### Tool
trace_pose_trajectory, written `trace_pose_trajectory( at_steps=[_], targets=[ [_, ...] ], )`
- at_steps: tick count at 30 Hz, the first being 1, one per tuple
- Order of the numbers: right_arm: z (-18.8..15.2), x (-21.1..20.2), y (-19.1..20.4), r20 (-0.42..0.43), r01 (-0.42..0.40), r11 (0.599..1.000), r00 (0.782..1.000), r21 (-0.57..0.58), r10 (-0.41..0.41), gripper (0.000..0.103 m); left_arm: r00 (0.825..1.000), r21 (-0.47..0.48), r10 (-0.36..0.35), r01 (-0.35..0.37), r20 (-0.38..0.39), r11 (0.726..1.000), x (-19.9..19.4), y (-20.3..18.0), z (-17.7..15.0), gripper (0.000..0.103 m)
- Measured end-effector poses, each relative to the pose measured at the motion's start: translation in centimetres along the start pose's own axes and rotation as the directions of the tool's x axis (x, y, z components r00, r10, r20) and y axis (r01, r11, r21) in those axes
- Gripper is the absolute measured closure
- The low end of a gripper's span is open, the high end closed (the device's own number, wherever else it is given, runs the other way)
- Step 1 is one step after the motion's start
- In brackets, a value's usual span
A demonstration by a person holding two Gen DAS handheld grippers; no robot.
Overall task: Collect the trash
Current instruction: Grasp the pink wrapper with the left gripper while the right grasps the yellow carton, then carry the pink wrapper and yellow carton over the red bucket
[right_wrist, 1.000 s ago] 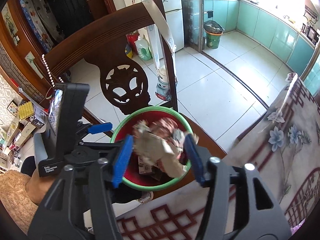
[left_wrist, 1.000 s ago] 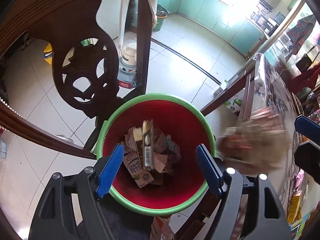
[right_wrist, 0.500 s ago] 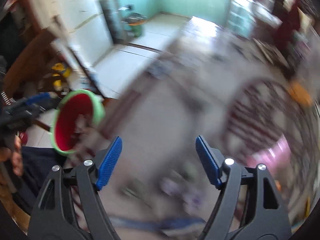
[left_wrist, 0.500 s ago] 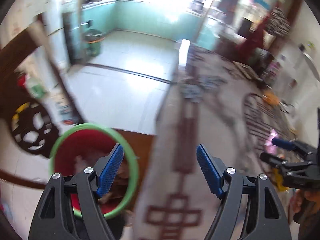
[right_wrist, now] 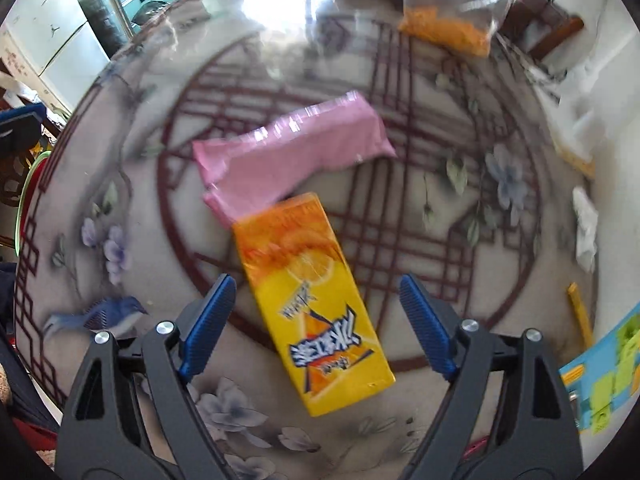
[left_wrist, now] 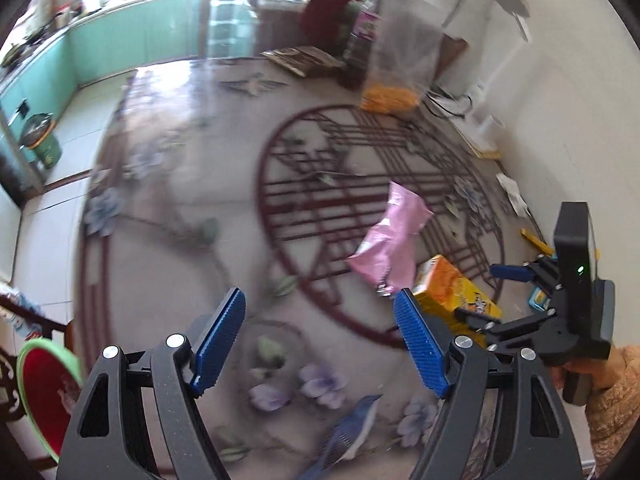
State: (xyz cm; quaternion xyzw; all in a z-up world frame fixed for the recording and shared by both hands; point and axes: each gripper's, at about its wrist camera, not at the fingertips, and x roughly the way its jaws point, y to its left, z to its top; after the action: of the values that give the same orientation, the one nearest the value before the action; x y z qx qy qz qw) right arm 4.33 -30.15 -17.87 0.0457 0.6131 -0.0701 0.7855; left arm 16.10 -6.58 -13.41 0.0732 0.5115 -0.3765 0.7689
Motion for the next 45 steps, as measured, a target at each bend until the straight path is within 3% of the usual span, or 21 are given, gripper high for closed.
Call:
trace_pose_trajectory(
  at_steps=[3,6,11,18,20,23,24,25,29,37,41,45],
  targets=[
    [-0.9,1.2,-0.5,-0.025,-0.041,0.999,0.999,0.034,0.042,0.024,0.998,0.024,-0.04,0.041,-0.047,0.999,2.5,-2.3,1.2,0.03],
    [-1.7,2.2,-0.7,-0.048,-0.075,0.995,0.996,0.062,0.078,0.037,0.995,0.078,-0.044,0.051,-0.091,0.996,5.2,-4.8,2.2,0.03],
    [-3.2,1.8,-2.4,-0.012,-0.136,0.974,0.99,0.182,0.141,0.04,0.989,0.121,-0.043,0.06,-0.144,0.991,9.0,-7.6,3.6,0.03],
    [-5.5,-1.5,-5.5,0.068,-0.109,0.925,0.994,0.363,0.09,0.04,0.976,0.175,0.005,0.034,-0.219,0.984,14.4,-9.5,4.3,0.031],
    [-5.9,-2.7,-5.8,0.094,-0.114,0.919,0.992,0.377,0.084,0.04,0.972,0.184,0.021,0.023,-0.236,0.983,15.5,-9.7,4.0,0.039],
    [-6.1,-4.1,-5.1,0.125,-0.123,0.916,0.989,0.381,0.081,0.04,0.975,0.22,0.054,-0.006,-0.215,0.976,15.7,-9.9,3.7,0.066],
    [-5.9,-4.4,-4.8,0.132,-0.127,0.916,0.988,0.38,0.082,0.04,0.974,0.227,0.052,-0.001,-0.22,0.974,15.6,-9.9,3.6,0.081],
    [-5.8,-4.6,-4.5,0.136,-0.13,0.917,0.987,0.377,0.084,0.04,0.973,0.225,0.044,0.008,-0.225,0.974,15.4,-9.6,3.5,0.086],
    [-5.2,-5.4,-3.1,0.153,-0.142,0.924,0.984,0.354,0.092,0.04,0.982,0.197,0.035,0.003,-0.185,0.98,12.9,-7.9,3.0,0.092],
    [-1.4,-6.7,1.1,0.205,-0.165,0.953,0.972,0.253,0.114,0.046,0.999,0.031,0.016,-0.015,-0.03,0.999,2.3,-1.5,0.7,0.093],
    [0.6,-7.5,4.0,0.224,-0.174,0.97,0.965,0.168,0.135,0.046,0.993,-0.025,0.105,-0.104,0.056,0.994,-3.0,2.0,-1.8,0.093],
    [2.6,-7.9,7.4,0.233,-0.186,0.979,0.959,0.079,0.163,0.046,0.982,-0.166,0.163,-0.145,0.096,0.975,-6.7,6.3,-4.3,0.093]
  ],
)
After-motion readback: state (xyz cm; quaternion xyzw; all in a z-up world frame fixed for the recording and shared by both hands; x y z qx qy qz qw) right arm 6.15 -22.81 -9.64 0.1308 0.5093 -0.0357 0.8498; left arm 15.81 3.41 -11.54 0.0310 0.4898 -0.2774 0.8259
